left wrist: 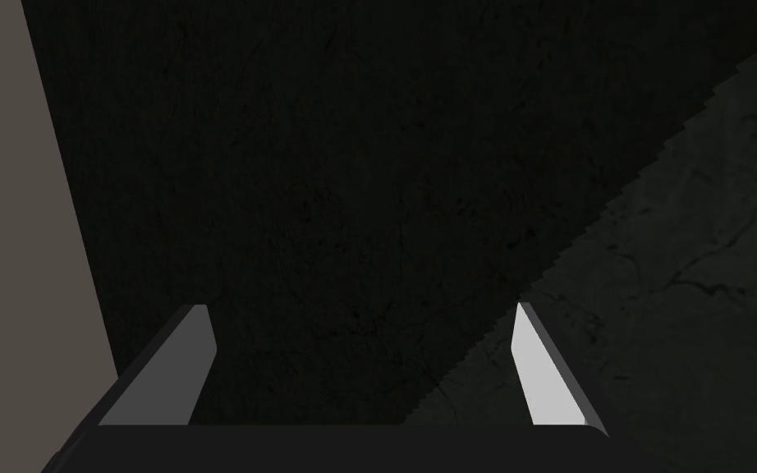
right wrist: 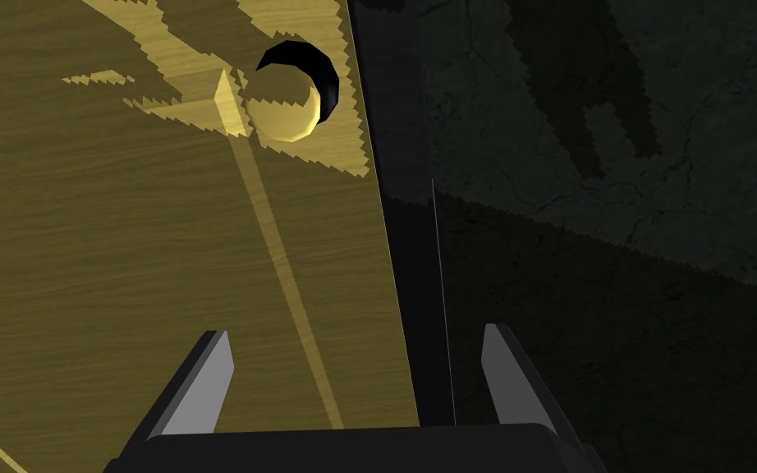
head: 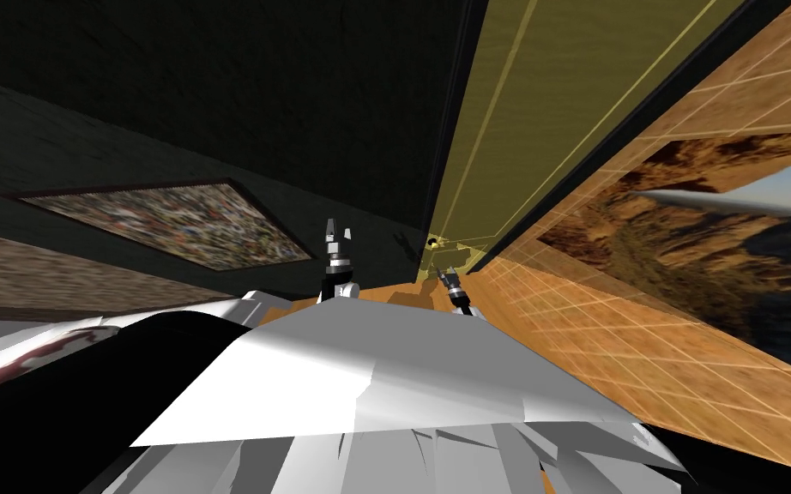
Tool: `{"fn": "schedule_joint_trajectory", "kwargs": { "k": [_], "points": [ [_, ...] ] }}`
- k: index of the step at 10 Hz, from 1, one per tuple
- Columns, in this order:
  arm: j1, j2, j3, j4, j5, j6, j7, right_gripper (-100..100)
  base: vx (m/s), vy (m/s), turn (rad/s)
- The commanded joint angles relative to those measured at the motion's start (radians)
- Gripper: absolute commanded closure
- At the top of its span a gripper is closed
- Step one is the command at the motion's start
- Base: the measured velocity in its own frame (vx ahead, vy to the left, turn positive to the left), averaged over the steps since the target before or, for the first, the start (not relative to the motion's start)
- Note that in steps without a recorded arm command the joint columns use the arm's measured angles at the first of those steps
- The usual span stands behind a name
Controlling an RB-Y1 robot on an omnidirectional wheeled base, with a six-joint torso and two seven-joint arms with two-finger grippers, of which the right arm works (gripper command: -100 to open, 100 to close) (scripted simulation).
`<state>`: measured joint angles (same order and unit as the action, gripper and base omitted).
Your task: Pull the door open
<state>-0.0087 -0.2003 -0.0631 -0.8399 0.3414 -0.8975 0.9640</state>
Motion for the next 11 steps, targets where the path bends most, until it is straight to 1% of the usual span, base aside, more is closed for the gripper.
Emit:
{"fn": "schedule_joint_trajectory", "kwargs": {
  "k": [1, 2, 4, 7, 8, 9, 10, 11],
  "points": [
    [-0.014, -0.002, -0.003, 0.035, 0.004, -0.009, 0.023, -100, 0.078, -0.041, 0.016],
    [-0.025, -0.005, -0.005, 0.065, 0.010, -0.015, 0.047, -100, 0.100, -0.048, 0.052],
    [-0.035, -0.008, -0.007, 0.095, 0.016, -0.021, 0.071, -100, 0.105, -0.046, 0.036],
    [-0.063, -0.015, -0.013, 0.173, 0.032, -0.036, 0.134, -100, 0.129, -0.060, 0.049],
    [-0.068, -0.017, -0.014, 0.188, 0.035, -0.039, 0.147, -100, 0.136, -0.069, 0.042],
    [-0.071, -0.017, -0.015, 0.199, 0.037, -0.041, 0.155, -100, 0.112, -0.050, 0.025],
    [-0.065, -0.017, -0.014, 0.185, 0.036, -0.037, 0.147, -100, 0.048, -0.020, 0.006],
    [-0.056, -0.036, -0.031, 0.203, 0.025, -0.056, 0.142, -100, 0.090, 0.082, 0.180]
  ]
}}
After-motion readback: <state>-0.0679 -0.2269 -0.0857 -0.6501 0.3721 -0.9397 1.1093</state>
